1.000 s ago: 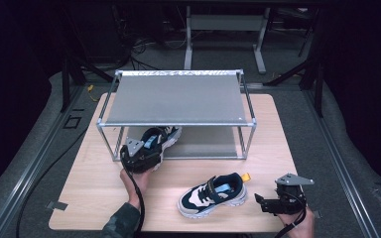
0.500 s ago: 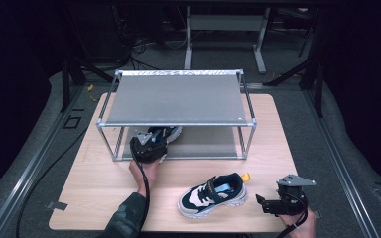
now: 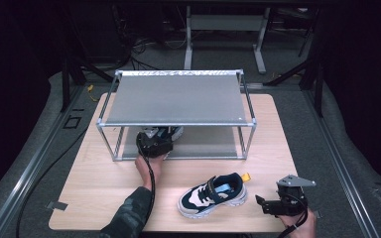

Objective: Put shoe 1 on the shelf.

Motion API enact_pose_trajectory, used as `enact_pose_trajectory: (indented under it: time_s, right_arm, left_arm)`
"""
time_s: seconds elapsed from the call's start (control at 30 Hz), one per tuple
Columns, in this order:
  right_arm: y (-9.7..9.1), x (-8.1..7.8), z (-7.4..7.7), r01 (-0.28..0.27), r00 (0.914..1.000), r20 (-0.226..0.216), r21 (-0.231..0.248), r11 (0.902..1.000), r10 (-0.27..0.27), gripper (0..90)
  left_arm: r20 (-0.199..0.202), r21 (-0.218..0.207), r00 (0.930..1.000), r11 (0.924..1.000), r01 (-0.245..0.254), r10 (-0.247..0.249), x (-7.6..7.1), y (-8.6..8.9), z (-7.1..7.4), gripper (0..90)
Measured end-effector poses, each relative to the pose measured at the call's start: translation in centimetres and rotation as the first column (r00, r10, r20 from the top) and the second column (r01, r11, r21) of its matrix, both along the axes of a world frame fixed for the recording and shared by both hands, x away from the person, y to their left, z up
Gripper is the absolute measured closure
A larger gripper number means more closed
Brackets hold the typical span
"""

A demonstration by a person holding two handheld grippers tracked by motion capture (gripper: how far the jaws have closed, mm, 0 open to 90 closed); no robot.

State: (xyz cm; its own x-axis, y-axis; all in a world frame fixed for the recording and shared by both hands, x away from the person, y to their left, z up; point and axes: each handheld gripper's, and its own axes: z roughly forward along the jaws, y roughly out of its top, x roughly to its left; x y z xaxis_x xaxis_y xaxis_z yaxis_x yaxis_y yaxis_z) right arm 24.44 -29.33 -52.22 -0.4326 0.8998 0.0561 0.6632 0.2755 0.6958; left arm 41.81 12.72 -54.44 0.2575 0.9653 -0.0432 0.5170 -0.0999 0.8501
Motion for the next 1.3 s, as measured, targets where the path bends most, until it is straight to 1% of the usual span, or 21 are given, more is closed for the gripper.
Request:
enact_pose_trajectory:
  time_s: [0.07, 0.1, 0.13, 0.17, 0.2, 0.27, 0.3, 0.33, 0.37, 0.4, 0.43, 0.47, 0.6, 0.67, 0.73, 0.77, 0.87, 1.0, 1.13, 1.2, 1.3]
  right_arm:
    - [0.0, -0.1, 0.0, -0.003, 1.0000, -0.001, 0.006, 1.0000, 0.003, 7.3]
    - [0.1, -0.2, 0.0, 0.003, 1.0000, -0.001, -0.001, 1.0000, -0.003, 7.3]
    - [0.1, -0.2, 0.0, -0.001, 1.0000, 0.000, 0.005, 1.0000, 0.001, 7.3]
    - [0.1, -0.2, 0.0, -0.005, 1.0000, 0.001, 0.008, 1.0000, 0.005, 7.4]
    - [0.1, -0.2, 0.0, -0.005, 1.0000, 0.003, 0.010, 0.9999, 0.005, 7.4]
    - [0.2, -0.2, 0.0, -0.004, 1.0000, 0.004, 0.012, 0.9999, 0.004, 7.5]
    - [0.1, -0.2, 0.1, -0.006, 1.0000, 0.004, 0.013, 0.9999, 0.006, 7.6]
    - [0.2, -0.2, 0.1, -0.008, 1.0000, 0.003, 0.015, 0.9999, 0.008, 7.7]
    - [0.2, -0.2, 0.1, -0.011, 0.9999, -0.003, 0.012, 0.9999, 0.011, 7.8]
    - [0.2, -0.1, 0.2, -0.013, 0.9999, -0.004, 0.011, 0.9999, 0.013, 7.9]
    - [0.3, -0.1, 0.1, -0.005, 1.0000, 0.003, 0.011, 0.9999, 0.005, 8.0]
    - [0.3, -0.1, 0.1, -0.006, 1.0000, 0.003, 0.009, 0.9999, 0.006, 8.3]
    - [0.4, 0.0, 0.2, -0.018, 0.9998, 0.004, 0.015, 0.9997, 0.018, 8.4]
    - [0.5, -0.1, 0.3, -0.011, 0.9999, 0.005, 0.013, 0.9998, 0.011, 8.4]
    - [0.5, 0.0, 0.3, -0.011, 0.9999, 0.007, 0.015, 0.9998, 0.011, 8.4]
    - [0.5, 0.0, 0.3, -0.011, 0.9999, 0.007, 0.015, 0.9998, 0.011, 8.4]
    - [0.5, 0.0, 0.4, -0.006, 0.9999, 0.013, 0.015, 0.9999, 0.006, 8.3]
    - [0.4, 0.0, 0.5, -0.017, 0.9998, 0.011, 0.023, 0.9996, 0.017, 8.3]
    - [0.5, 0.0, 0.3, -0.018, 0.9997, 0.013, 0.027, 0.9995, 0.018, 8.3]
    - [0.6, 0.1, 0.2, -0.017, 0.9998, 0.014, 0.034, 0.9993, 0.016, 8.3]
    - [0.8, 0.2, 0.2, -0.033, 0.9995, 0.005, 0.041, 0.9986, 0.033, 8.4]
  left_arm:
    - [0.035, -0.026, 0.9993, 0.9996, 0.011, -0.010, -0.6, 0.3, 0.3, 15.2]
    - [0.045, -0.039, 0.9990, 0.9992, -0.003, 0.005, -1.1, 0.5, 0.6, 15.2]
    - [0.044, -0.038, 0.9989, 0.9992, 0.016, -0.014, -1.5, 0.8, 0.8, 15.3]
    - [0.053, -0.046, 0.9985, 0.9988, 0.014, -0.011, -2.0, 0.9, 0.9, 15.5]
    - [0.064, -0.041, 0.9976, 0.9987, 0.029, -0.027, -2.7, 1.1, 1.0, 16.2]
    - [0.066, -0.035, 0.9975, 0.9989, 0.030, -0.027, -3.0, 1.3, 0.8, 18.2]
    - [0.063, -0.031, 0.9977, 0.9992, 0.026, -0.024, -3.0, 1.3, 0.6, 22.0]
    - [0.051, -0.045, 0.9982, 0.9984, 0.034, -0.031, -2.9, 1.5, 0.4, 24.4]
    - [0.044, -0.041, 0.9990, 0.9991, 0.013, -0.011, -2.8, 1.5, 0.1, 26.9]
    - [0.044, -0.041, 0.9990, 0.9991, 0.013, -0.011, -2.8, 1.5, 0.1, 27.8]
    - [0.050, -0.038, 0.9986, 0.9992, -0.016, 0.018, -2.7, 1.2, -0.1, 28.5]
    - [0.050, -0.038, 0.9986, 0.9992, -0.016, 0.018, -2.7, 1.2, -0.1, 29.2]
    - [0.074, -0.025, 0.9932, 0.9958, -0.088, 0.089, -2.4, 0.1, -0.4, 29.6]
    - [0.076, -0.027, 0.9906, 0.9934, -0.112, 0.114, -2.3, -0.6, -0.6, 29.4]
    - [0.063, -0.032, 0.9882, 0.9900, -0.137, 0.139, -1.9, -1.4, -0.5, 28.2]
    - [0.063, -0.032, 0.9882, 0.9900, -0.137, 0.139, -1.9, -1.4, -0.5, 27.7]
    - [0.057, -0.050, 0.9936, 0.9942, -0.095, 0.098, -2.1, -1.6, -0.4, 27.7]
    - [0.039, -0.069, 0.9967, 0.9953, -0.068, 0.071, -2.5, -1.3, -0.5, 26.8]
    - [0.033, -0.070, 0.9985, 0.9966, -0.042, 0.045, -2.8, -1.1, -0.5, 27.4]
    - [0.033, -0.087, 0.9990, 0.9959, -0.027, 0.030, -2.9, -1.2, -0.5, 27.6]
    - [0.024, -0.082, 0.9997, 0.9966, 0.007, -0.005, -2.9, -1.2, -0.4, 29.0]
